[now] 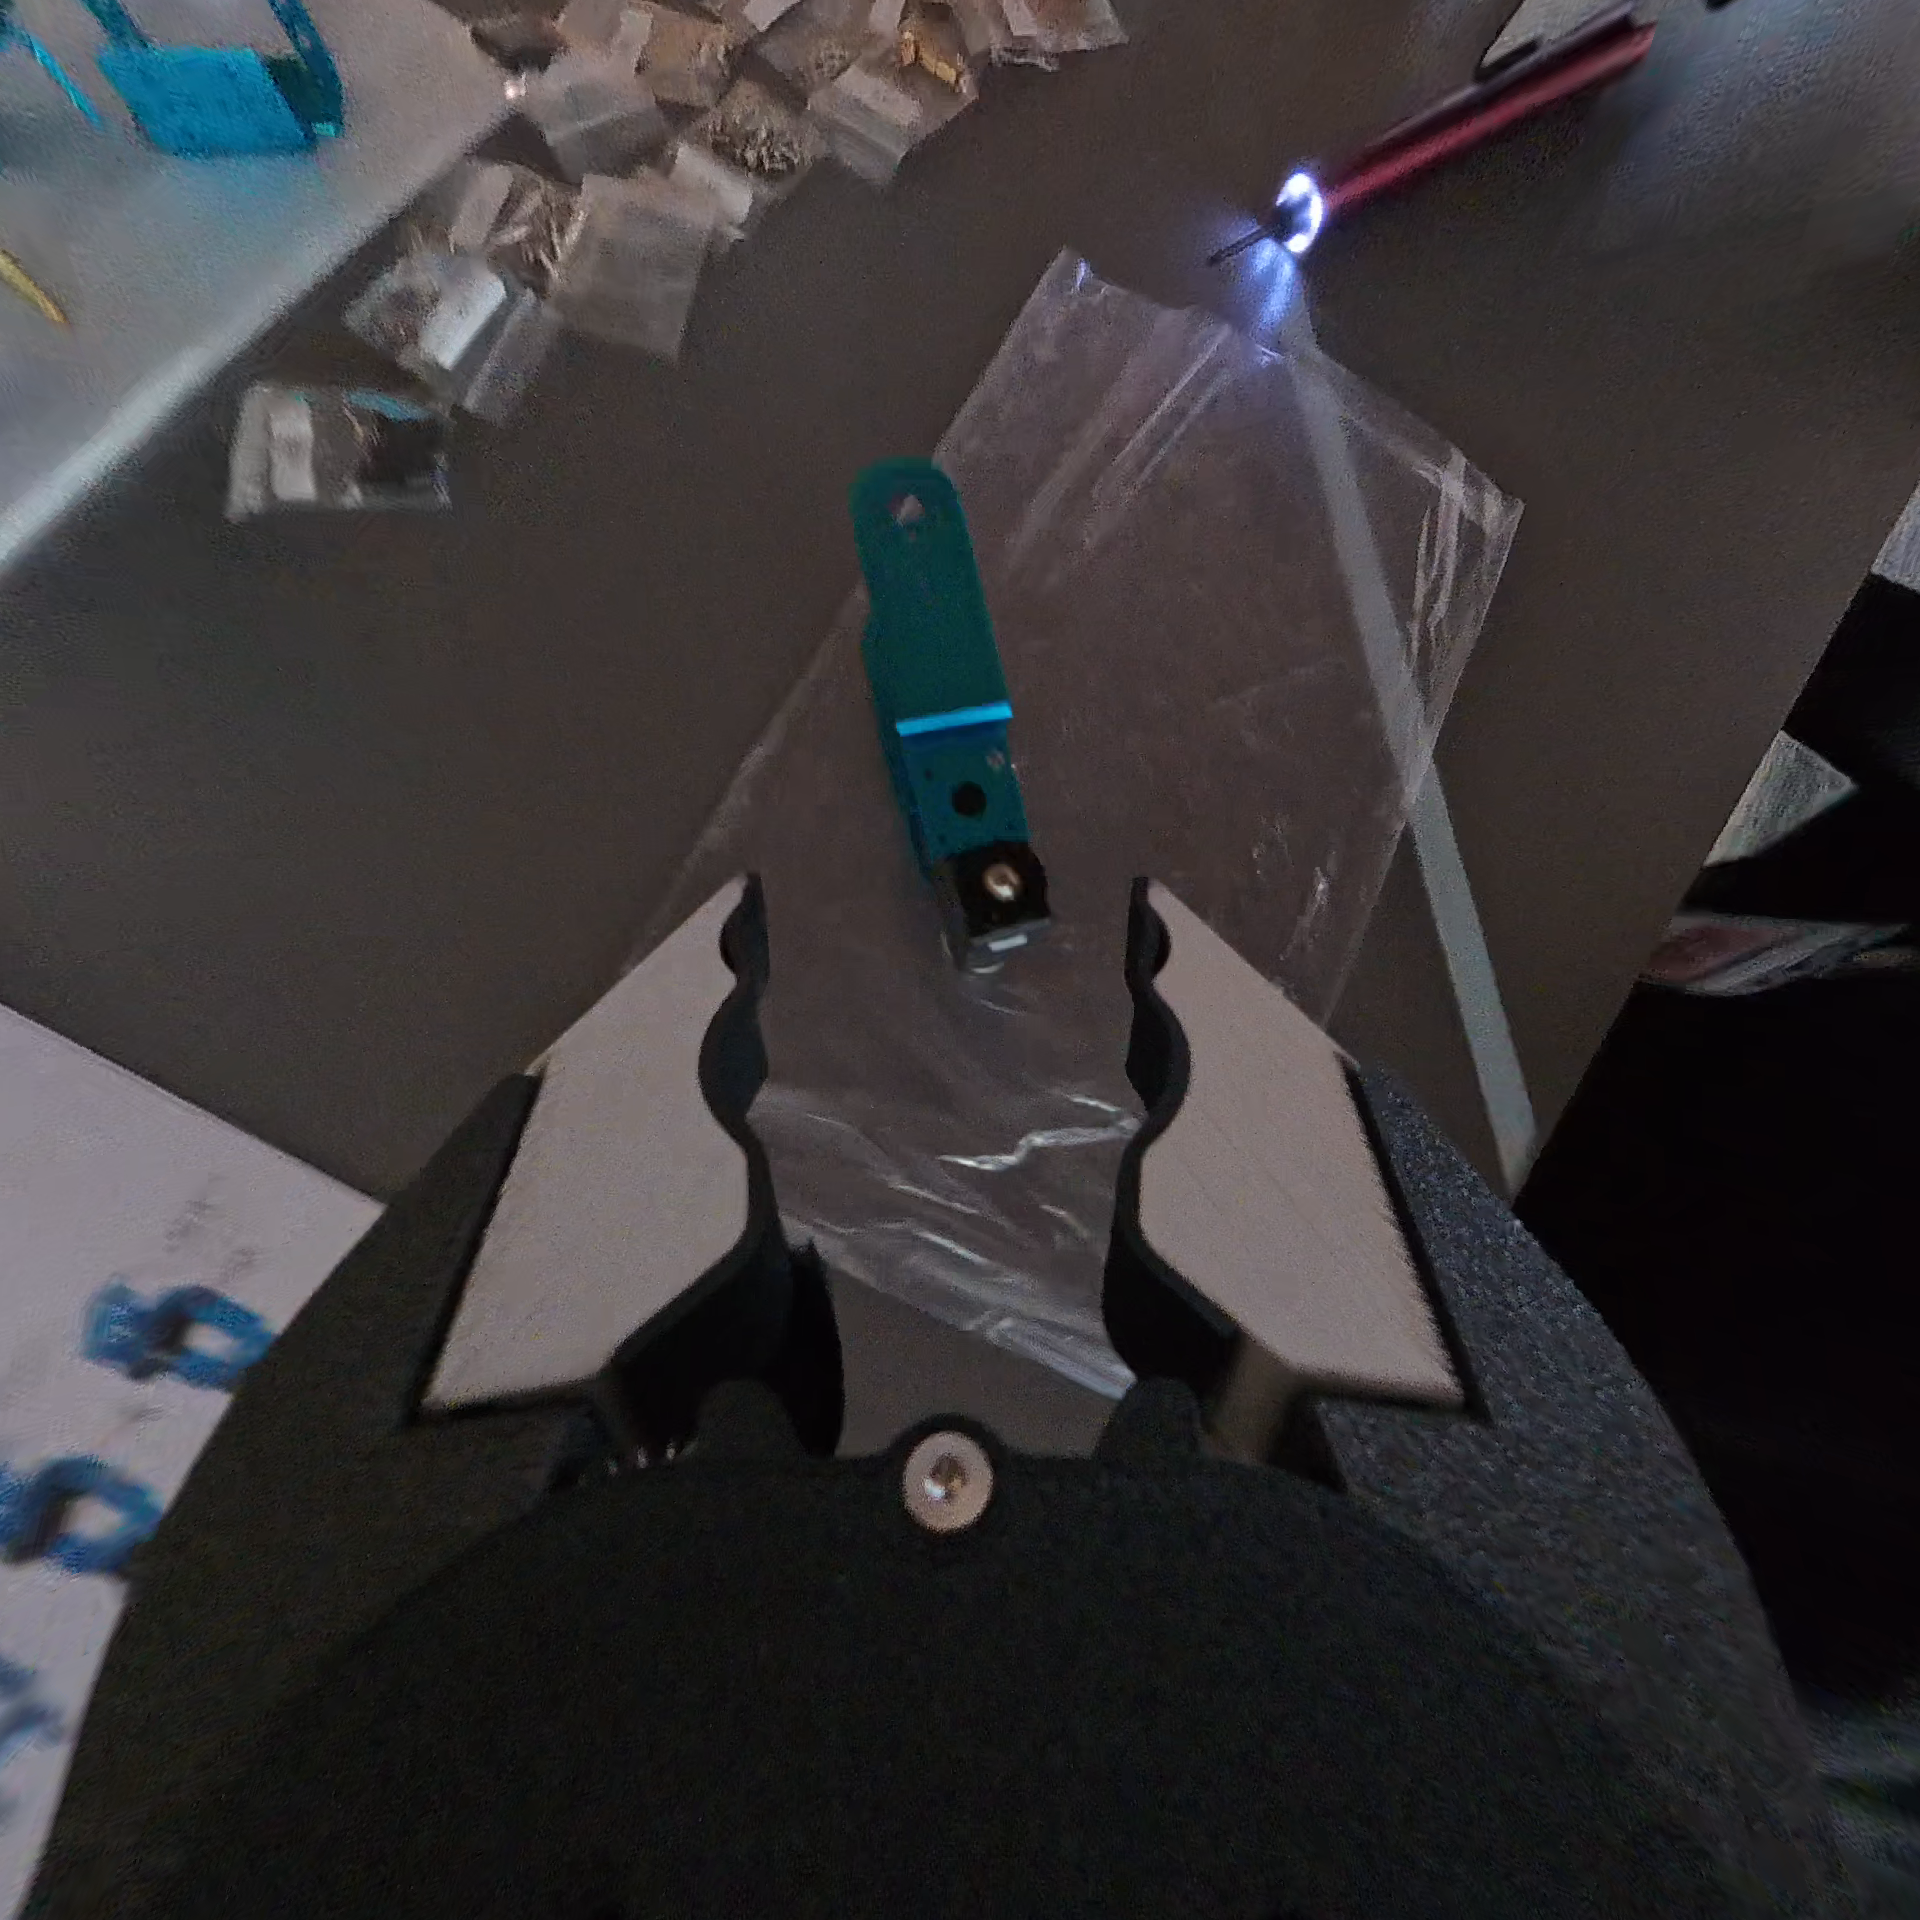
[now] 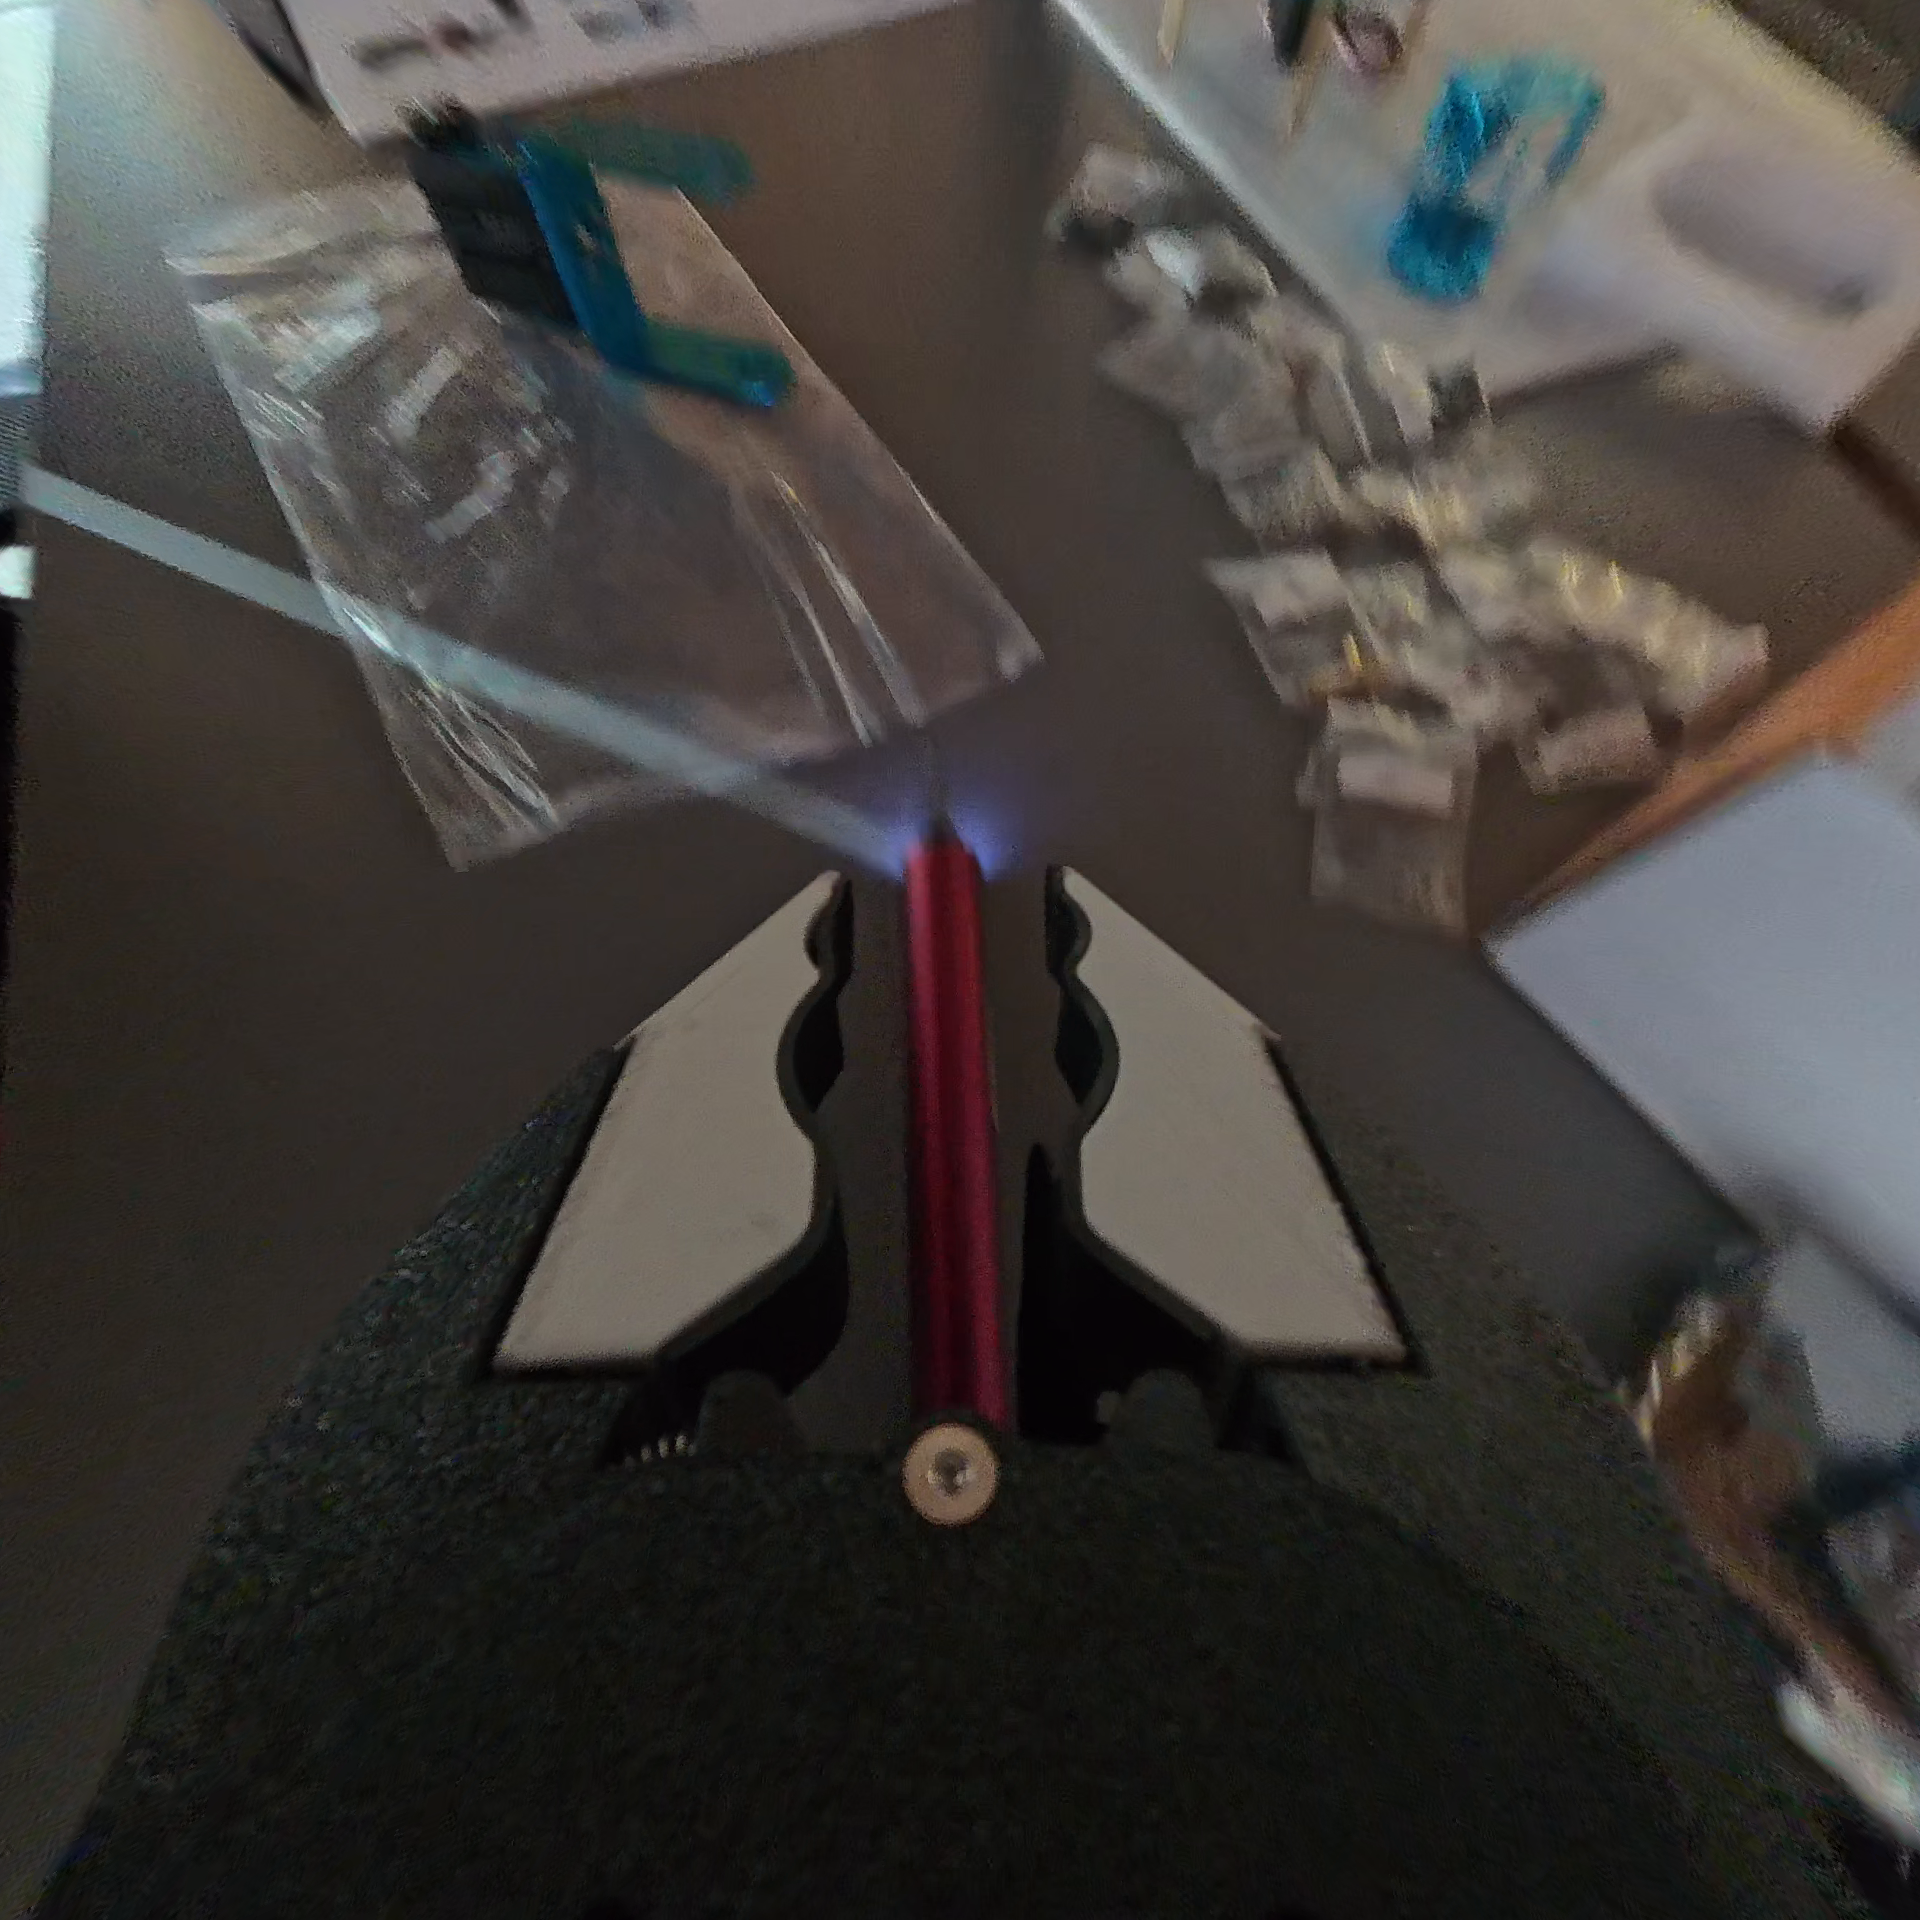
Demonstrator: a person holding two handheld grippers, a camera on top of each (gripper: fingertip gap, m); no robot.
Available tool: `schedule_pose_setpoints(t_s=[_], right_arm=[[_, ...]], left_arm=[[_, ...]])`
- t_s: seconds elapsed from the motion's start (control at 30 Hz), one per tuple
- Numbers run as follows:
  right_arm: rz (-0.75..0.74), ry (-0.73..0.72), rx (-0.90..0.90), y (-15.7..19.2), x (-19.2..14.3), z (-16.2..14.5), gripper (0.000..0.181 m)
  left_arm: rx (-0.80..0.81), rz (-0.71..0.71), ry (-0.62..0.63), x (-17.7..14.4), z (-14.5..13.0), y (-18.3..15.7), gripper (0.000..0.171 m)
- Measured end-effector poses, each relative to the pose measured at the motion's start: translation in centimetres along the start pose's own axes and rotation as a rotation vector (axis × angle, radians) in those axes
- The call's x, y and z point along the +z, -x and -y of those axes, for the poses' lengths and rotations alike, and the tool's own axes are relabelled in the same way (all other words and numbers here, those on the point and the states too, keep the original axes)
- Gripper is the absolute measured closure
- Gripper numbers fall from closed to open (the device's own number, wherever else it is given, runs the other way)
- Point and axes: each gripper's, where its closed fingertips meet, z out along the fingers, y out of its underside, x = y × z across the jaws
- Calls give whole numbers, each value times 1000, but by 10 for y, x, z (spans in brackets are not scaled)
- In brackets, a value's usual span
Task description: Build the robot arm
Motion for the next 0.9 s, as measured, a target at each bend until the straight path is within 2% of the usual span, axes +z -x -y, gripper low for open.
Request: schedule_pose_setpoints(t_s=[0.07,0.17,0.23,0.3,0.37,0.43,0.5,0.57,0.63,0.67,0.8,0.9], right_arm=[[66,-28,-92,21,25,37,139],[273,-10,-134,65,84,78,114],[373,18,-102,77,123,92,102],[421,59,-115,80,155,97,97],[454,56,-135,83,175,104,98],[496,66,-154,87,184,111,101],[560,18,-107,93,185,124,114],[650,-69,2,96,177,141,132],[744,-132,100,98,165,153,158],[779,-156,139,98,160,157,164],[810,-211,232,96,153,165,166],[789,-226,230,95,150,166,154]], left_arm=[[-20,1,-39,15,-10,-10,102],[2,85,-32,39,-18,-6,104],[14,125,-48,47,-16,1,122],[28,95,-75,49,-10,0,147],[4,41,-77,45,-5,3,151],[-95,-117,-139,36,9,0,151],[-251,-299,-179,24,23,4,151],[-362,-488,-192,13,33,4,151],[-442,-641,-208,2,42,2,151],[-471,-701,-208,-2,46,2,151],[-532,-805,-209,-6,54,3,151],[-568,-845,-207,-7,56,4,151]])
